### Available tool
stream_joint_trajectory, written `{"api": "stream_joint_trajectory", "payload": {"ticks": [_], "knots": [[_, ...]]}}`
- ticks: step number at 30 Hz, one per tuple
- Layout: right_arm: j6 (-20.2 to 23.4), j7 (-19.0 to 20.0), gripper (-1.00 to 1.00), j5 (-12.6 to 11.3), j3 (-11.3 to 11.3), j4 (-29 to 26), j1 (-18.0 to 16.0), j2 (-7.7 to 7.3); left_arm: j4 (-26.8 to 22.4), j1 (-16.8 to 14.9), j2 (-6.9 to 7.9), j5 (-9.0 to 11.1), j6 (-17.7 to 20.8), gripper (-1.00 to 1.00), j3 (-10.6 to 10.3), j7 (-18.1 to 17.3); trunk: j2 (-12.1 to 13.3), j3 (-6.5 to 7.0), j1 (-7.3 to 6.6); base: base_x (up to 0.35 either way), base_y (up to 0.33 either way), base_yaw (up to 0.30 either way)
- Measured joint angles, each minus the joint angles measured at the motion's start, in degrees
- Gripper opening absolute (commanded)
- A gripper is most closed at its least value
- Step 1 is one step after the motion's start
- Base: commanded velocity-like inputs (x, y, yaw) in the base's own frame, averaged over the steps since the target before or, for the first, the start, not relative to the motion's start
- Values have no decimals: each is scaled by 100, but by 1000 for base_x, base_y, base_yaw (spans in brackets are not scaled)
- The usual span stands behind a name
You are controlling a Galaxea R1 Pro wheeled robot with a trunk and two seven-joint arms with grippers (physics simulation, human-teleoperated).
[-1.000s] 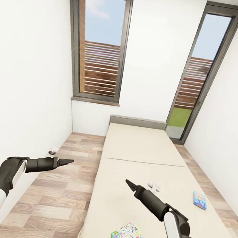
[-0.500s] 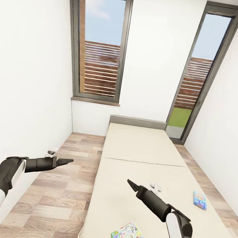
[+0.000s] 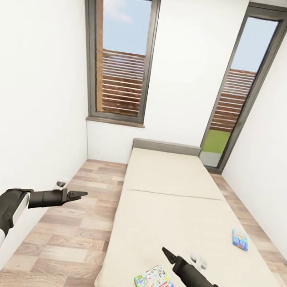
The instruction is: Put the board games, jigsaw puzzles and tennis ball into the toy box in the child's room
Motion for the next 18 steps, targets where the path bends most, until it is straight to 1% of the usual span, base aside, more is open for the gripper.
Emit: {"api": "stream_joint_trajectory", "payload": {"ticks": [5,11,13,16,18], "knots": [[-332,14,100,16,-35,72,45,-1,0,0,4,-2,-4,100,5,1,-1,0,-1,-104,13,0],[-442,0,100,5,-45,143,112,-4,-1,0,-4,-2,-25,100,-11,8,0,0,0,-246,18,0],[-458,-18,100,7,-44,277,118,0,-1,0,-2,-2,-34,100,-4,9,0,0,-1,-193,6,0],[-484,-36,100,27,-23,544,121,5,0,0,2,-1,-42,100,12,3,0,0,-2,-75,2,0],[-611,-39,100,36,3,740,122,5,0,0,7,0,-45,100,20,1,0,0,-3,-24,1,0]]}}
